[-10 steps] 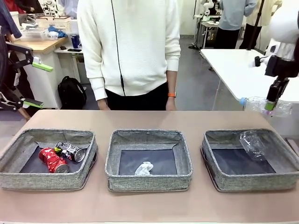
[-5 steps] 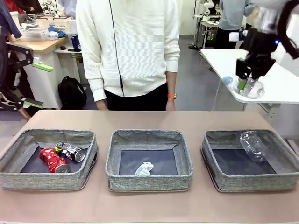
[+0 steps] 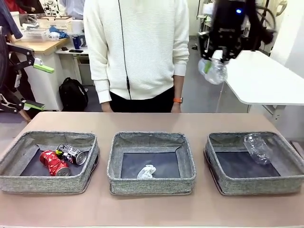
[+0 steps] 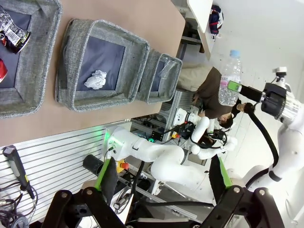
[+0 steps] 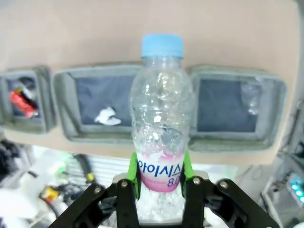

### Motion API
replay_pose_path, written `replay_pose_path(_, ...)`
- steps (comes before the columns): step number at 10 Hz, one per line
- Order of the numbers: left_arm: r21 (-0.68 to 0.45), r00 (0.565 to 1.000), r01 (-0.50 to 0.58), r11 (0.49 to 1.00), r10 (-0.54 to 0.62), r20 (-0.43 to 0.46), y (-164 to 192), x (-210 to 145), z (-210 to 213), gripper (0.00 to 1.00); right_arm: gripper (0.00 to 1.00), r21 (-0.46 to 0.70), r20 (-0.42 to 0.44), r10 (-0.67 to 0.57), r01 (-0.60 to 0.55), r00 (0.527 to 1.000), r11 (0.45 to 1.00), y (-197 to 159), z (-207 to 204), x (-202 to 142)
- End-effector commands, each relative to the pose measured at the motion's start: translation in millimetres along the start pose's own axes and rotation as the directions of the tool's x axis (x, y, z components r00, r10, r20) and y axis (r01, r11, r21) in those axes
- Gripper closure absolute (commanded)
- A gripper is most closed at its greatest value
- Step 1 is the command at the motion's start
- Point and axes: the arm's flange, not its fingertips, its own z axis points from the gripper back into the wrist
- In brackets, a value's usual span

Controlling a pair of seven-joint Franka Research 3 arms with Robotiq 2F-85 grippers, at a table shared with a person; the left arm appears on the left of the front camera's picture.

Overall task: Sort the waste into the appropriate baskets.
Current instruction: Pick up the waste item pointed out by the person.

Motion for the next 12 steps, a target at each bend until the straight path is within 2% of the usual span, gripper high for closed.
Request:
replay_pose_path(1, 0.005, 1.000, -0.008, 1.000, 0.008, -0.001, -0.2, -1.9, 0.3, 0.00, 0.60, -0.062, 0.044, 0.064, -0.061, 0.997, 0.996, 49.0, 20.4, 12.3)
replay_pose_path(2, 0.005, 1.000, -0.008, 1.000, 0.008, -0.001, -0.2, -1.9, 0.3, 0.00, 0.60, -0.075, 0.054, 0.084, -0.080, 0.995, 0.994, 70.3, 29.6, 12.3)
replay_pose_path(5, 0.005, 1.000, -0.008, 1.000, 0.008, -0.001, -0.2, -1.9, 0.3, 0.00, 0.60, -0.086, -0.016, 0.181, -0.182, 0.983, 0.979, 100.7, 56.1, 12.5)
replay_pose_path(7, 0.005, 1.000, -0.008, 1.000, 0.008, -0.001, -0.2, -1.9, 0.3, 0.00, 0.60, -0.052, -0.024, 0.230, -0.231, 0.973, 0.971, 107.6, 76.5, 6.1)
replay_pose_path(9, 0.005, 1.000, -0.008, 1.000, 0.008, -0.001, -0.2, -1.9, 0.3, 0.00, 0.60, -0.035, 0.011, 0.232, -0.232, 0.973, 0.972, 107.6, 85.2, 1.5)
replay_pose_path(10, 0.005, 1.000, -0.008, 1.000, 0.008, -0.001, -0.2, -1.9, 0.3, 0.00, 0.60, -0.034, -0.016, 0.206, -0.206, 0.978, 0.978, 102.8, 67.0, -5.7)
replay_pose_path(12, 0.005, 1.000, -0.008, 1.000, 0.008, -0.001, -0.2, -1.9, 0.3, 0.00, 0.60, -0.034, -0.016, 0.206, -0.206, 0.978, 0.978, 102.8, 67.0, -5.7)
